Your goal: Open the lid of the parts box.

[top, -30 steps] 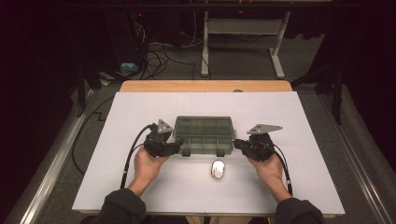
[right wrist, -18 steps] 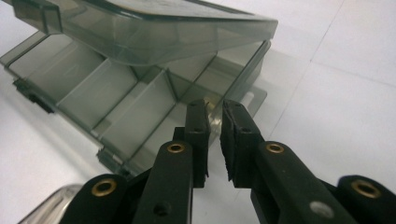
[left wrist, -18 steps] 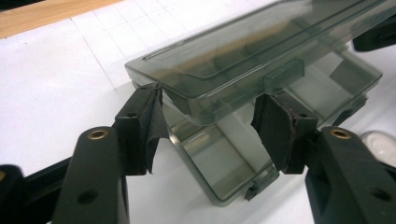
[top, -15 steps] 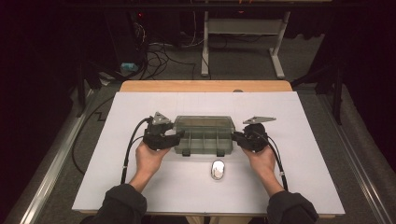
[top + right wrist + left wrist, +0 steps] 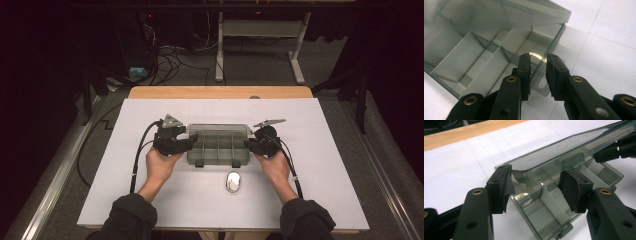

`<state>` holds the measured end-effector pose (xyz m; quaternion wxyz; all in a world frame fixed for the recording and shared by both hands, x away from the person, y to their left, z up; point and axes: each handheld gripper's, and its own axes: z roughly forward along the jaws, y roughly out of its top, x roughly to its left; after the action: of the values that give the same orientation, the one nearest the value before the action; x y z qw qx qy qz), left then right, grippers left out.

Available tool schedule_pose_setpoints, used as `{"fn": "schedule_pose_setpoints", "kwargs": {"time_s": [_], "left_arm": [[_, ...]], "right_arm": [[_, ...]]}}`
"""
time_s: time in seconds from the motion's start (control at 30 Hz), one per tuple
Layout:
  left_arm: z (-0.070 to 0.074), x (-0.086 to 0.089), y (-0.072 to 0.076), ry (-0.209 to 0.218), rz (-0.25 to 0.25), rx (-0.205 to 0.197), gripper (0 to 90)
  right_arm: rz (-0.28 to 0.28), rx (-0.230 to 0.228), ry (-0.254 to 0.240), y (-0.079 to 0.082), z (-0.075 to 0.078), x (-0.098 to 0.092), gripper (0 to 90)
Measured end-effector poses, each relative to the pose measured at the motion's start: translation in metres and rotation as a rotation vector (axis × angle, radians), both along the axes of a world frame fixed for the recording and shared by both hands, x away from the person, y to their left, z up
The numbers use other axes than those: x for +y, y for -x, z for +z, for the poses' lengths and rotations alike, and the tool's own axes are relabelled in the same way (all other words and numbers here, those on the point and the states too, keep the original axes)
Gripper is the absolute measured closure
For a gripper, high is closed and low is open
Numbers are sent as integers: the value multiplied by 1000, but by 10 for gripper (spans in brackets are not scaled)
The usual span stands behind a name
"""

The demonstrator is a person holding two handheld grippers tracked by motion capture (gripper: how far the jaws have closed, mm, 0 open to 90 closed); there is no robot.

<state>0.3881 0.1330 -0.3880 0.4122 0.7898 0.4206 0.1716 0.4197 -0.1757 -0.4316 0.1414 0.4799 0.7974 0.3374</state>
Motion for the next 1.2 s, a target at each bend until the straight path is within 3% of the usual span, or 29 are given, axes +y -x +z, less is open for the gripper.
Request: {"fn": "schedule_pose_setpoints", "kwargs": {"time_s": [0.2,0.4,0.93,1.2], "left_arm": [[5,-1,-9,-20,5,-21,460],[8,-1,-19,-21,14,-13,506],[6,6,-46,34,39,10,616],[-1,8,-57,58,67,24,669]], "right_arm": [[0,7,-5,-1,0,-1,743],[0,0,-1,0,0,0,744],[1,-2,5,0,0,0,743],[3,-2,5,0,-1,0,743]]}}
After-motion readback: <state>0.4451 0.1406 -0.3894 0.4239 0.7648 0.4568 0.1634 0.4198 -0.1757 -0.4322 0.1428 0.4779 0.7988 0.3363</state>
